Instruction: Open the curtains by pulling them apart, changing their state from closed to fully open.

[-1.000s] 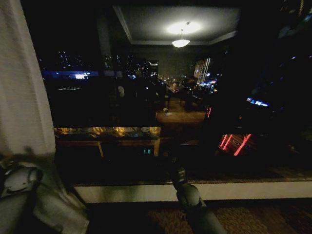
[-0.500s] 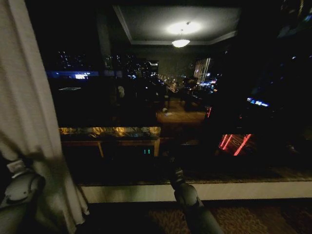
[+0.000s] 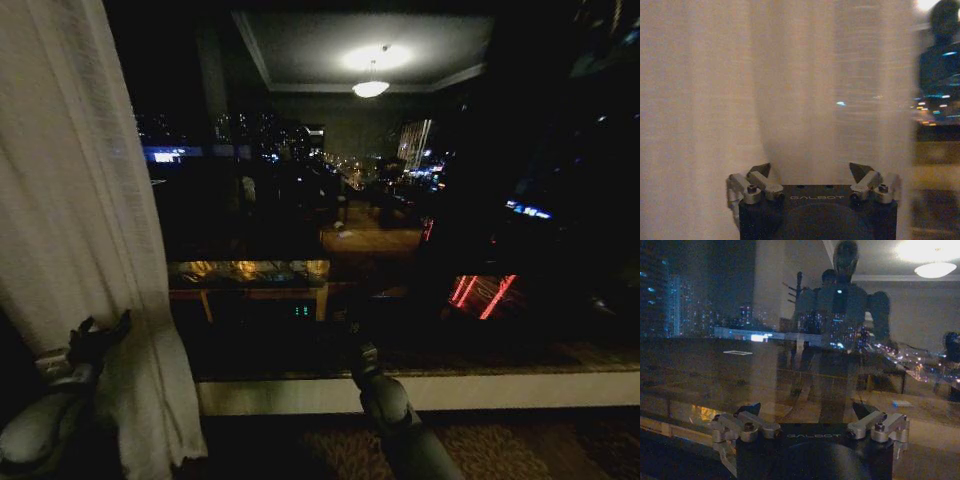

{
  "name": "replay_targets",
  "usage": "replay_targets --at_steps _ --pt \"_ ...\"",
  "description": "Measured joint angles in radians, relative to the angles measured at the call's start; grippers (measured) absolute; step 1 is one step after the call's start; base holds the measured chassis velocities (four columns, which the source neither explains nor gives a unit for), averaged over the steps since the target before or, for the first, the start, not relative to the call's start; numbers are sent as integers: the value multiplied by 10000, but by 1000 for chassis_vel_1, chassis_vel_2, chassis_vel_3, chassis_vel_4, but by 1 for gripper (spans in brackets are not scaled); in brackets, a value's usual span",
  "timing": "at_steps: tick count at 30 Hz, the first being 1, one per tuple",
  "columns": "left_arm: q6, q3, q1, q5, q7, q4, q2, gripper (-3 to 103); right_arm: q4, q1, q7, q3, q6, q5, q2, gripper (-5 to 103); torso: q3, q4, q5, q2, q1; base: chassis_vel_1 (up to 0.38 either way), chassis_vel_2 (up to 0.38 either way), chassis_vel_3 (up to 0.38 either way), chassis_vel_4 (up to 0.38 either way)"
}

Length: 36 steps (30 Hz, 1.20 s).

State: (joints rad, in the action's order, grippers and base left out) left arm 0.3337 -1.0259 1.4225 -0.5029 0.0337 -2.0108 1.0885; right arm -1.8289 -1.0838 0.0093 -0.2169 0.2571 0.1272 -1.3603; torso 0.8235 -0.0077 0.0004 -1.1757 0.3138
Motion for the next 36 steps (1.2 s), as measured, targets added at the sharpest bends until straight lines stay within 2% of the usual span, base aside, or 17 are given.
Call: replay_targets --at_steps 2,3,4,8,24,36 --pt "-153 -76 372 -175 -622 -264 253 97 -134 -5 9 -36 150 116 31 100 0 1 -1 0 0 0 0 0 0" --pt "-179 -90 490 -187 -785 -363 341 99 -163 -9 17 -62 173 148 40 100 0 1 -1 0 0 0 0 0 0" --pt "-179 -90 490 -187 -785 -363 341 99 -163 -9 17 -62 173 148 40 100 0 1 -1 0 0 0 0 0 0" --pt "-259 -134 874 -169 -1417 -737 648 100 -224 -26 53 -192 250 258 63 100 0 0 0 -1 0 0 0 0 0" --pt "-447 231 1232 450 -1372 -1253 1277 100 -570 -81 20 -461 587 308 239 100 1 2 -2 0 0 -6 -8 4 8" --pt "-444 253 1232 450 -1283 -1443 1419 100 -685 -119 16 -492 616 319 305 100 1 0 -2 1 0 -133 -186 136 172"
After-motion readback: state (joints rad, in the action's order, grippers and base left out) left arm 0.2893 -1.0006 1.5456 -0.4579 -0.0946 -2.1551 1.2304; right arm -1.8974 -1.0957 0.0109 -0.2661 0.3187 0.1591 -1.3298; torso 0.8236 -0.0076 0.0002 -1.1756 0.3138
